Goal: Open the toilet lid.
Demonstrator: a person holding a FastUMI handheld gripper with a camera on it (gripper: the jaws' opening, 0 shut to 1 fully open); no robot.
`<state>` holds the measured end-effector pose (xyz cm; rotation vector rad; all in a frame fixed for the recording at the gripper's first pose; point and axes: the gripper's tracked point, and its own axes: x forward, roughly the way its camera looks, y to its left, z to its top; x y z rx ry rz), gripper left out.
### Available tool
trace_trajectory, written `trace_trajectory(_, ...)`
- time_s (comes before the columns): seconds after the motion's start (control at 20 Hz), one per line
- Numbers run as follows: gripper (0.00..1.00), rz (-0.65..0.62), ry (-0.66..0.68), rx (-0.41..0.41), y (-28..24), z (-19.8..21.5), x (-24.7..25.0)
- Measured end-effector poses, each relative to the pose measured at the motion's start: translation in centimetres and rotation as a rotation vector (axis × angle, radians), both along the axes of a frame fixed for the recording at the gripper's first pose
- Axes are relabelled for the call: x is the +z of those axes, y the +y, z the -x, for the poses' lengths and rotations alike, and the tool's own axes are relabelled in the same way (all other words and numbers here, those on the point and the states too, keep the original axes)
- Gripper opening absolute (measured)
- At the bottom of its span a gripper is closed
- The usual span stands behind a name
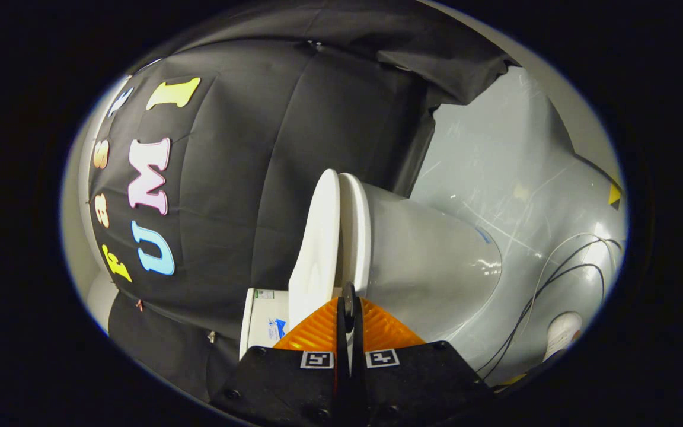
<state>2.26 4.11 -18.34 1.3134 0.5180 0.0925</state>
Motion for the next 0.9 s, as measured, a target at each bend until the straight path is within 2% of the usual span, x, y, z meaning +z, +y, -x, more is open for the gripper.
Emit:
trace_trajectory(0.15, 0.05, 0.012, -0.013, -0.004, -0.1, -0.1, 2.0)
trace_trajectory(0.35, 0.05, 0.153, -0.052, 0.012, 0.6, -0.2, 5.7)
trace_trajectory(0.9, 0.05, 0.417, -0.138, 0.01, 5.1, -0.1, 18.0)
